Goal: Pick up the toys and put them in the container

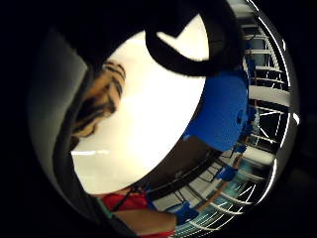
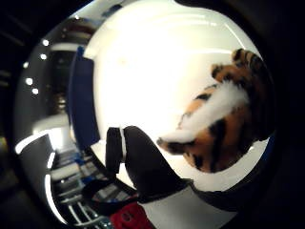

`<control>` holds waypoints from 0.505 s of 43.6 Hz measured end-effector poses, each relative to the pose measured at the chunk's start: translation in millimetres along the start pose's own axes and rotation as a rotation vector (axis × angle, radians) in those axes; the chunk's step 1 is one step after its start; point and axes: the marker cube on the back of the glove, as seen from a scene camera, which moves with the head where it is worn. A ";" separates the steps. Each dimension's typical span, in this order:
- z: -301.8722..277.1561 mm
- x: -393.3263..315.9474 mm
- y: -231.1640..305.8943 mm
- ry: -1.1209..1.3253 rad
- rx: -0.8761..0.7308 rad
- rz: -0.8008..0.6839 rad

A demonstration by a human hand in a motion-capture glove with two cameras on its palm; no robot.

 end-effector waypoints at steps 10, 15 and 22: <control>19.1 5.9 5.2 -0.013 -0.052 -0.003; 28.9 10.6 4.8 -0.008 -0.074 -0.002; 36.2 14.2 4.9 -0.039 -0.106 -0.011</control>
